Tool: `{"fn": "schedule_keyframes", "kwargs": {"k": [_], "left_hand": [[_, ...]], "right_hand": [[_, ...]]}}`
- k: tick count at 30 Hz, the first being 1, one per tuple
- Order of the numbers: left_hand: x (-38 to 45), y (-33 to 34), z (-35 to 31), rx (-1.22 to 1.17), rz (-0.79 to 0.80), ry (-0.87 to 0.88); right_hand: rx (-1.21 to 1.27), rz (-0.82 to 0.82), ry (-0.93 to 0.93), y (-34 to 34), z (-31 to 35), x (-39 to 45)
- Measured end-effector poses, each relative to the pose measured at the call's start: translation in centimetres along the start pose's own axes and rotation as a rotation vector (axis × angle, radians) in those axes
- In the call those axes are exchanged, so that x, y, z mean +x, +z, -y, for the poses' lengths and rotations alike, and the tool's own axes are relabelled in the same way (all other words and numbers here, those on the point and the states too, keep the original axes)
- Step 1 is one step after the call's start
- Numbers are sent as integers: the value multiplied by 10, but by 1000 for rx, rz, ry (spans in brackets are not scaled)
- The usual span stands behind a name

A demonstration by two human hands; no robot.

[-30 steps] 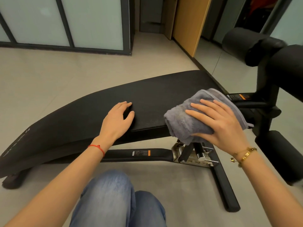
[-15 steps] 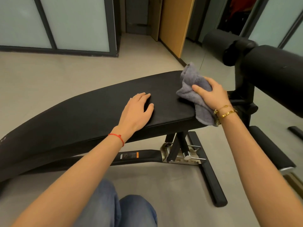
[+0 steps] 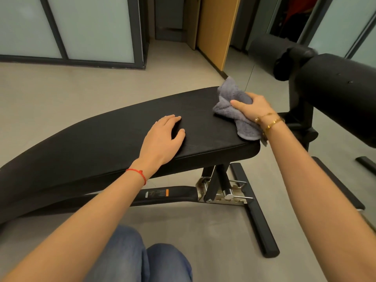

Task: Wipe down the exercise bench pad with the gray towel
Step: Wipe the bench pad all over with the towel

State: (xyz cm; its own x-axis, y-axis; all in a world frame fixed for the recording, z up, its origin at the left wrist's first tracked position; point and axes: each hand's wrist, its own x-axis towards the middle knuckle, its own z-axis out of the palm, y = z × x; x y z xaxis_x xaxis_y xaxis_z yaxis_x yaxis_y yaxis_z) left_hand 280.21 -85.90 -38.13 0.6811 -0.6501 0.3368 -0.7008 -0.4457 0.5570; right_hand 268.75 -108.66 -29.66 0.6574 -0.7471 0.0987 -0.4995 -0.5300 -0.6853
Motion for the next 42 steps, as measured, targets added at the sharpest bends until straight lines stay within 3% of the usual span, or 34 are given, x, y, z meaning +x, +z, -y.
{"fn": "schedule_keyframes", "kwargs": {"k": [6,13,22,27,33,39,42], "left_hand": [[0,1,-2,19,-9,-8],[-2,-1,-4,25,3,-10],[1,-2,-2,34,21,10],[22,-2,10,13,-12,58],[113,9,43,3,-46,45],[158,28,61,11,-11,-127],[159,27,62,34,-56,-242]], "right_hand": [[36,-66,-103,0,-28,-56],[-2,22,19,-5,4,-4],[88,-68,-164,-5,-12,-75],[-47,40,-138,-5,-2,5],[-253,156,-126,18,22,113],[-333,594,-109,27,50,186],[-364,738,-121,39,65,206]]}}
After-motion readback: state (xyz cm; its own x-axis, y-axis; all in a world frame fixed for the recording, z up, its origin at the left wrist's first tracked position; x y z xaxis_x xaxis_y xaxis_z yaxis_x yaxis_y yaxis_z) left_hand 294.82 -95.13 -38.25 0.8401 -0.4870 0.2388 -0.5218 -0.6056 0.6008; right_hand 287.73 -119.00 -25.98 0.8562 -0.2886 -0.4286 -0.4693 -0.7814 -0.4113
